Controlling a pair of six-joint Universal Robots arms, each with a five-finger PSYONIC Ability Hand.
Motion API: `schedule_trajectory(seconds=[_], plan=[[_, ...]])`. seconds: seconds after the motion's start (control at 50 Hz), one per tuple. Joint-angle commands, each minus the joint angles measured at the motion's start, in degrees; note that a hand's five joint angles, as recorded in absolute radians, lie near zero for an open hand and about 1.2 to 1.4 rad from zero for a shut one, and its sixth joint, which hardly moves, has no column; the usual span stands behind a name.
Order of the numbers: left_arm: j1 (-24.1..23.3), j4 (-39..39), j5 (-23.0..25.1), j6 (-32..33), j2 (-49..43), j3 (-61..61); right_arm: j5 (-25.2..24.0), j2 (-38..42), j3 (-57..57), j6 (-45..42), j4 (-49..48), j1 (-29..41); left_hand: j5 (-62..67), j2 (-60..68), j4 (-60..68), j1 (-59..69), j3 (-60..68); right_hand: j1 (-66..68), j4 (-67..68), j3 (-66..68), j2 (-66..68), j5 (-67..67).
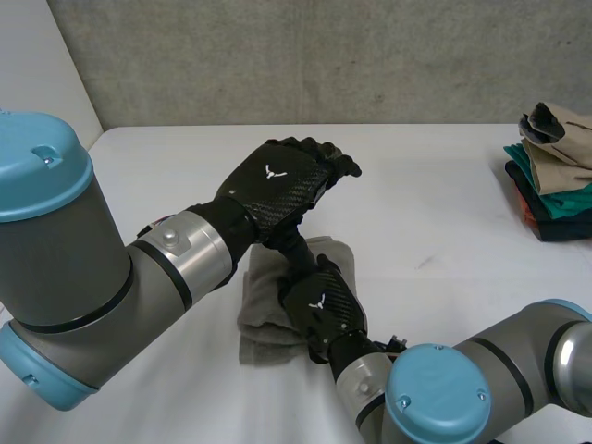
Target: Fold the laundry.
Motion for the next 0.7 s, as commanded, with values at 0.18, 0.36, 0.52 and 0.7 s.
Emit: schedule_trajectory(seconds=[0.18, 0.36, 0.52, 0.7], plan=[[1.8, 0.1, -0.2, 0.0, 2.7, 0.4, -0.2, 0.3, -7.8, 0.6, -4.3, -7.0, 1.6, 0.8, 1.0, 0.3, 1.0, 48.1, 48.2, 47.7, 48.2, 49.3], [4.3, 0.2, -0.1, -1.0, 5.9, 0.5, -7.2, -4.7, -16.8, 1.1, -3.9, -14.7, 1.6, 0.8, 1.0, 0.3, 1.0, 48.1, 48.2, 47.7, 48.2, 49.3], [4.3, 0.3, 0.0, -2.3, 7.3, 0.1, -10.4, -8.1, -30.4, 1.9, 0.1, -27.9, 1.6, 0.8, 1.0, 0.3, 1.0, 48.1, 48.2, 47.7, 48.2, 49.3], [4.3, 0.2, 0.0, -2.3, 7.3, -0.2, -22.1, -7.5, -41.0, 13.6, 0.3, -45.2, 1.6, 0.8, 1.0, 0.3, 1.0, 48.1, 48.2, 47.7, 48.2, 49.3]])
